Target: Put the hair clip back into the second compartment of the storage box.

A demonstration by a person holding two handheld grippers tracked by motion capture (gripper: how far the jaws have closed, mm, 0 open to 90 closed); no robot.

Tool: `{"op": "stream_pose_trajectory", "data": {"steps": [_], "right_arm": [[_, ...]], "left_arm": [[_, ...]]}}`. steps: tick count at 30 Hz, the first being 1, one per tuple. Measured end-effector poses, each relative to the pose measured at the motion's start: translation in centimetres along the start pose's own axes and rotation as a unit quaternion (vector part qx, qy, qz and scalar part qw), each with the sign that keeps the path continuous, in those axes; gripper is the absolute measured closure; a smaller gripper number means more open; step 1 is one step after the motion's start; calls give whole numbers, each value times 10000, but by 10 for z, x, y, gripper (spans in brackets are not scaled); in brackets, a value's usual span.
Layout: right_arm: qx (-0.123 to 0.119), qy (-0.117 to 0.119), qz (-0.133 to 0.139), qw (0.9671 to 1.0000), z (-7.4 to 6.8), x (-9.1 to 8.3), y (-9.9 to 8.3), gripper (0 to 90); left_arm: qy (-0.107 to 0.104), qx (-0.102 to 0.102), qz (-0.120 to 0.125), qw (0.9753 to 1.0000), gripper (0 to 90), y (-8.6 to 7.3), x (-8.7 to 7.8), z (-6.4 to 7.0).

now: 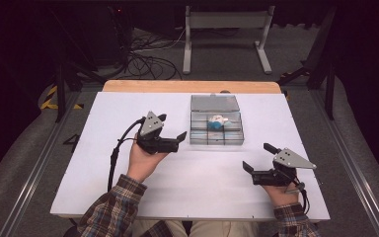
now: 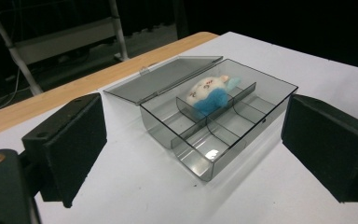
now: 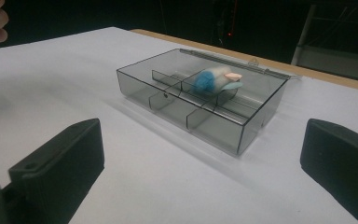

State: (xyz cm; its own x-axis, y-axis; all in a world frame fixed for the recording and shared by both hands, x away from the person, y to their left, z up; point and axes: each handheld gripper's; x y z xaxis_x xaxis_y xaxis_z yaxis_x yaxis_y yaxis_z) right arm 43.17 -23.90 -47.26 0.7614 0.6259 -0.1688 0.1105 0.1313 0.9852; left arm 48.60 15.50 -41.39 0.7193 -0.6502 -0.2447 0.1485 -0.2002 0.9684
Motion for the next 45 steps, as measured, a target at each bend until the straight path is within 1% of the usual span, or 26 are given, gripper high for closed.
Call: {"op": "stream_pose_trajectory", "data": {"steps": [1,4,11,13,15,16,21,23,25,29,35,37,38,40,42,44,45], "right_arm": [[1,-1,-2,10000,0,0,0,5],[-12,-7,-22,10000,0,0,0,5],[-2,-48,31,10000,1,-1,0,5],[19,-46,49,10000,1,-1,0,5],[23,-36,67,10000,1,-1,0,4],[21,-42,72,10000,1,-2,0,4],[17,-36,115,9999,1,-3,0,4],[15,-36,117,9999,1,-3,0,3],[20,-30,128,9999,1,-3,0,3],[28,-28,144,9999,1,-3,0,3],[32,-19,161,9999,1,-4,0,3],[53,-23,173,9998,1,-4,0,3],[59,-8,188,9998,1,-4,0,3],[79,7,227,9997,1,-5,0,3],[99,9,239,9997,1,-6,0,3],[109,9,243,9996,2,-6,0,3],[108,7,233,9997,2,-6,0,3]], "left_arm": [[31,2,35,10000,74,-1,-2,0],[66,27,38,10000,71,-1,-7,-1],[119,3,156,9998,69,-3,-21,-3],[172,-4,207,9996,70,-4,-25,-5],[192,-55,238,9995,69,-6,-29,-6],[228,-38,263,9994,70,-7,-31,-8],[274,-111,329,9990,70,-12,-40,-10],[322,-87,346,9988,70,-14,-44,-12],[326,-118,381,9987,69,-16,-47,-13],[389,-108,414,9983,69,-19,-53,-15],[371,-137,384,9985,56,-24,-61,-17],[381,-74,386,9985,54,-26,-64,-16],[381,-82,386,9985,54,-27,-66,-16],[404,-56,407,9983,53,-29,-69,-16],[404,-106,446,9981,52,-30,-73,-17],[412,-82,515,9978,52,-31,-75,-18],[407,-111,518,9978,52,-32,-77,-18]]}}
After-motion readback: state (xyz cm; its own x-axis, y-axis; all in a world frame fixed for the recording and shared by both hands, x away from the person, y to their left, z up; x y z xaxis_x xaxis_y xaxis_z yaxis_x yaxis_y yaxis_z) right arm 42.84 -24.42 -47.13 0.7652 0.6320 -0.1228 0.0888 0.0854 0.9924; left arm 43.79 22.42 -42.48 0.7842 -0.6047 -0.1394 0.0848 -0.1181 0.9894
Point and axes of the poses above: each handheld gripper's, and its own axes: x roughly forward along the jaws, y roughly out of its top, z roughly to its right, and after that the axes turned 6 degrees about z, right-handed
